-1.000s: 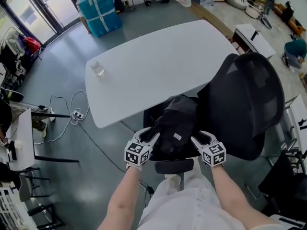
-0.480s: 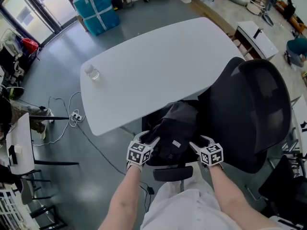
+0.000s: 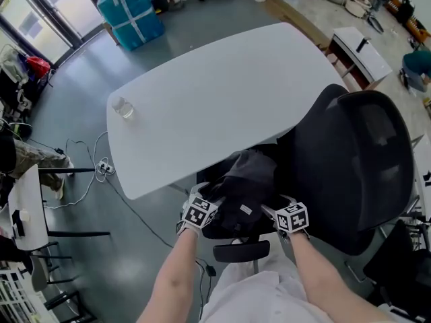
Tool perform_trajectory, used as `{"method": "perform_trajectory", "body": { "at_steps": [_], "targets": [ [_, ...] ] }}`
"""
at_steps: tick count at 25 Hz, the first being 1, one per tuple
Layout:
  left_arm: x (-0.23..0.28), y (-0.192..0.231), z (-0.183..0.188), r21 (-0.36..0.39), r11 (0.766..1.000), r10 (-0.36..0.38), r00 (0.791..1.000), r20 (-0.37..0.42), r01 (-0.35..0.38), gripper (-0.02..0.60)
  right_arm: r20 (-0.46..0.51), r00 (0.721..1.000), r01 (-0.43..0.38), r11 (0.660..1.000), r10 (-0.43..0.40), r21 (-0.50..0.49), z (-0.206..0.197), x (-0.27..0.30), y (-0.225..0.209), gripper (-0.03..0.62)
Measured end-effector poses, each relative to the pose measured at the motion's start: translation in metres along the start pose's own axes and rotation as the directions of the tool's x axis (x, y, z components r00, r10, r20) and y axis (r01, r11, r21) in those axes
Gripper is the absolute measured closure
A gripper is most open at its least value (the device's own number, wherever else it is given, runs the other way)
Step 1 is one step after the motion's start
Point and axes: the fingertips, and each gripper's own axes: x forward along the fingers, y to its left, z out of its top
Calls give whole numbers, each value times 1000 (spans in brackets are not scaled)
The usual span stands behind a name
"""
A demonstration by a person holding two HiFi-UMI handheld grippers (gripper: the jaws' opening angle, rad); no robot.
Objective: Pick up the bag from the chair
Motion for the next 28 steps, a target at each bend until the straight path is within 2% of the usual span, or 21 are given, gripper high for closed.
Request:
{"method": "perform_trajectory", "body": {
  "at_steps": [6, 11, 15, 19, 24, 28],
  "targets": [
    [20, 3, 1, 45, 999, -1, 998, -70, 4, 247, 3, 1000, -31, 997, 30, 67, 8, 9, -7, 292],
    [33, -3, 6, 117, 992, -35, 993, -115, 48, 245, 6, 998, -67, 993, 66, 94, 15, 18, -4, 290],
    [39, -10, 6, 124, 989, -59, 989, -132, 76, 247, -3, 998, -57, 992, 58, 110, 16, 19, -8, 312],
    [41, -19, 2, 120, 989, -65, 988, -143, 83, 311, 1, 995, -97, 989, 97, 110, 18, 14, -3, 378],
    [38, -40, -2, 112, 984, -117, 980, -159, 136, 471, 13, 995, -102, 990, 101, 100, 18, 7, 5, 485],
    [30, -49, -5, 79, 989, -117, 984, -134, 129, 492, 25, 994, -111, 989, 109, 102, 13, -3, 17, 511]
  ]
}}
